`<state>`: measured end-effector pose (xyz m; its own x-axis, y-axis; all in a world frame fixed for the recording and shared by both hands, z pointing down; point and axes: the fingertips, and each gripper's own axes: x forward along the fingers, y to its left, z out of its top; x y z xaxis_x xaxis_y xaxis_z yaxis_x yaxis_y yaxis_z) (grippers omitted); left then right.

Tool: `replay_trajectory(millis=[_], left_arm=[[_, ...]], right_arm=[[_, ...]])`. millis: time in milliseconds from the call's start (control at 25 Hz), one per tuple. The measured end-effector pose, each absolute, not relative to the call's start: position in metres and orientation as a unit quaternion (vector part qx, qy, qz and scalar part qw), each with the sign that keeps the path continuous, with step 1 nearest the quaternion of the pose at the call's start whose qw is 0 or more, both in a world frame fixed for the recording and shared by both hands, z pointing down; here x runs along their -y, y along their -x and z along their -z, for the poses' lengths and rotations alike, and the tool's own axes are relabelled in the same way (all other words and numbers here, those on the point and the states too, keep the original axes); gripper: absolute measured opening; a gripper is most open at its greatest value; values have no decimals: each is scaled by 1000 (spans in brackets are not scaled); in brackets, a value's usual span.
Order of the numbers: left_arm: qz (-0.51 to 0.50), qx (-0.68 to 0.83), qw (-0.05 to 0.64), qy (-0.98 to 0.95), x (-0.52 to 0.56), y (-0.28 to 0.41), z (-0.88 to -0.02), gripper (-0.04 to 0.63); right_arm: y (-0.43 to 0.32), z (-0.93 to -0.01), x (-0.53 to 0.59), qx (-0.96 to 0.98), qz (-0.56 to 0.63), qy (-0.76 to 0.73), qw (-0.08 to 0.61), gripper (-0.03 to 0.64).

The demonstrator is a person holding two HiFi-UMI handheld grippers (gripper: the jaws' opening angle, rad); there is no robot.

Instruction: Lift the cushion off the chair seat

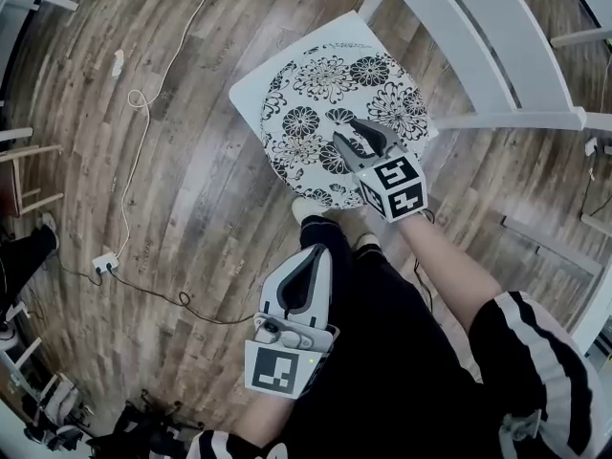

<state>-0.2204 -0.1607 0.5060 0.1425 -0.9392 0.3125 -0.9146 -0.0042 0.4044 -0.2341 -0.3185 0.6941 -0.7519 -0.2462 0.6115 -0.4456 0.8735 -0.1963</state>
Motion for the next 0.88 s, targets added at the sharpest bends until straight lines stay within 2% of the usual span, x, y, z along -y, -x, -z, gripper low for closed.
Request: replay_trajectory(millis=[880], left_arm=[[32, 659, 302, -688, 148, 233, -537, 2]], right_arm=[[229, -770, 339, 891, -173, -213, 362, 138]])
